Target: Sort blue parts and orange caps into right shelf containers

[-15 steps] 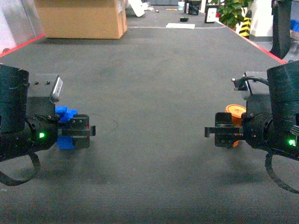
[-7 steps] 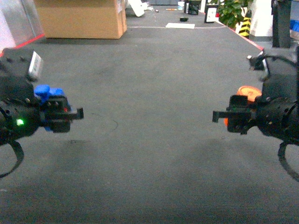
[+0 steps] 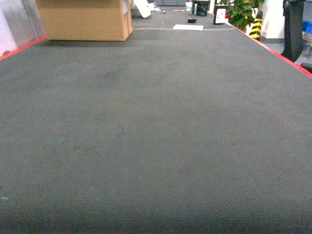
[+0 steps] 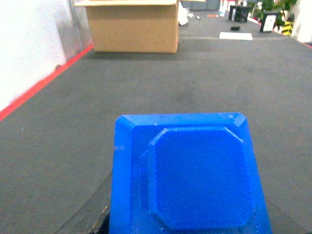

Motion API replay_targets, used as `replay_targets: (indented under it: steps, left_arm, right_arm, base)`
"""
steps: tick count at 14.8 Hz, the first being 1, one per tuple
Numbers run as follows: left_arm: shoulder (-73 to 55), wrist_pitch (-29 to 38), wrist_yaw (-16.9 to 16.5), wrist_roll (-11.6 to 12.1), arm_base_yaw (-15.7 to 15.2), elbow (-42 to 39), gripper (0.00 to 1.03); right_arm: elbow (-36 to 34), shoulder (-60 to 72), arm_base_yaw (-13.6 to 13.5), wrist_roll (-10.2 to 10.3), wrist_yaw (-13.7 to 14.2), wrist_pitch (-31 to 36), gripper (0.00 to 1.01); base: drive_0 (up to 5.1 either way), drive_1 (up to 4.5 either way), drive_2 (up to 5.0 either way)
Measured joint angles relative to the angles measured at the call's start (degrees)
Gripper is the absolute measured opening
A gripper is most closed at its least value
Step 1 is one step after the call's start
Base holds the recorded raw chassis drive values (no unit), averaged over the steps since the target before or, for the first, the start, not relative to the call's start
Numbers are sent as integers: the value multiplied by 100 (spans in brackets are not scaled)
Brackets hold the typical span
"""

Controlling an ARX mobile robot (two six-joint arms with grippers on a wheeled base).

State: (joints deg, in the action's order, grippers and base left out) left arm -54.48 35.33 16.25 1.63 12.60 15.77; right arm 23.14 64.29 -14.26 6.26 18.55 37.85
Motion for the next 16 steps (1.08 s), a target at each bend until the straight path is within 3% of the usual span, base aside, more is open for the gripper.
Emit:
replay_targets:
  steps: [2, 4, 5, 6, 7, 8, 9, 10, 14, 15, 16]
  left_arm:
    - [1652, -809, 437, 15, 249, -2, 44]
    - [2734, -1307, 883, 39, 765, 48, 44]
    - [2833, -1298, 861, 39, 861, 81, 44]
    - [2774, -1335, 866, 42, 857, 87, 44]
    - [2778, -1768, 765, 11, 776, 181, 44]
    - [2914, -2522, 302, -31, 551, 284, 44]
    - [3130, -2914, -13, -66, 295, 136, 44]
    - [3335, -2931, -249, -118, 57, -120, 44]
    - [3873, -2865, -907, -127, -544, -717, 44]
    - [4015, -2883, -1460, -122, -1051, -822, 44]
    - [4100, -2889, -1515, -138, -1307, -911, 44]
  right_arm:
    - [-96, -1480, -179, -173, 376, -518, 43]
    - [-205, -2535, -713, -387, 907, -1145, 43]
    - [-273, -2555, -981, -643, 1414, -997, 43]
    - [-278, -2492, -984, -837, 1517, -1010, 43]
    - [-254, -2524, -907, -866, 1386, -1408, 43]
    - [-282, -2747, -643, -796, 656, -2057, 43]
    - [-503, -3056, -363, -741, 103, -2214, 43]
    - [-763, -3300, -118, -713, -221, -2205, 43]
    - [-1440, -3963, 533, -682, -935, -2240, 43]
    - [-1547, -4133, 654, -673, -1047, -2275, 43]
    - [-1639, -4260, 756, -671, -1150, -2312, 43]
  base:
    - [0, 0, 0]
    - [0, 0, 0]
    - [0, 0, 0]
    - [0, 0, 0]
    - [0, 0, 0]
    - [0, 0, 0]
    - [0, 0, 0]
    - [0, 0, 0]
    - [0, 0, 0]
    - [0, 0, 0]
    - [0, 0, 0]
